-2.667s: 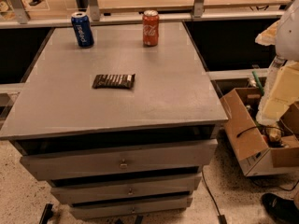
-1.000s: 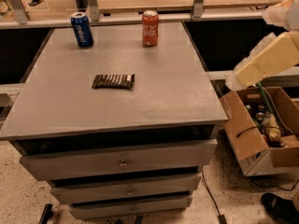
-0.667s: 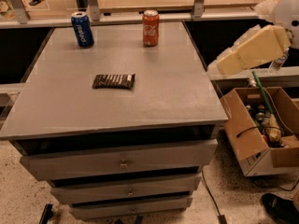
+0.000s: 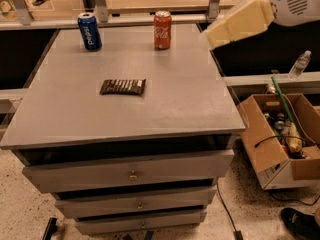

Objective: Pick pepsi can

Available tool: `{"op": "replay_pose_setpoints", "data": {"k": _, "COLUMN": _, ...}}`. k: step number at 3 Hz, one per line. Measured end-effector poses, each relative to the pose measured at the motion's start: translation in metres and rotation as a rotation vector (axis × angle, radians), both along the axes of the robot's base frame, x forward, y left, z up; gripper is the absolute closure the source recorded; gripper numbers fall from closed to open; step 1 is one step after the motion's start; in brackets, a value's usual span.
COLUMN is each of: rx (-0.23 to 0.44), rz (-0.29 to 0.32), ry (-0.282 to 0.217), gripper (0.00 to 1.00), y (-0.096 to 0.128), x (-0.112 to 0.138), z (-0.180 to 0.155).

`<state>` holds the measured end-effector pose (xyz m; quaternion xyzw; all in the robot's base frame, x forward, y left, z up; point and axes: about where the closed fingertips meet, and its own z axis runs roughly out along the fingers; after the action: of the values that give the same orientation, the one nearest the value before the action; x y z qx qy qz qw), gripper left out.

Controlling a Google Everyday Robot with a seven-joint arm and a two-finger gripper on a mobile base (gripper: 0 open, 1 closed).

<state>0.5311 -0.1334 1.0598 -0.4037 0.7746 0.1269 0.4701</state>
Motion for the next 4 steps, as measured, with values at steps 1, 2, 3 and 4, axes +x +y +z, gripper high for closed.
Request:
{"op": "replay_pose_setpoints", "data": {"k": 1, "rx": 0.068, "rz": 0.011, "ry": 0.000, "gripper": 0.00, "y": 0.016, "x": 0.041, "z": 0.007}}
{"op": "replay_pose_setpoints", "data": {"k": 2, "rx": 0.172, "rz": 0.046, "ry": 0.017, "gripper": 0.00, "y": 0.041, "x": 0.077, "z": 0.012}}
{"op": "replay_pose_setpoints", "data": {"k": 3, "rx": 0.280, "rz": 0.089, "ry": 0.049, "gripper": 0.00, "y": 0.071, "x": 0.101, "z": 0.015}}
{"op": "replay_pose_setpoints", "data": {"k": 4, "rx": 0.323, "rz": 0.140, "ry": 0.065, "gripper": 0.00, "y": 0.097, "x": 0.114, "z": 0.020}}
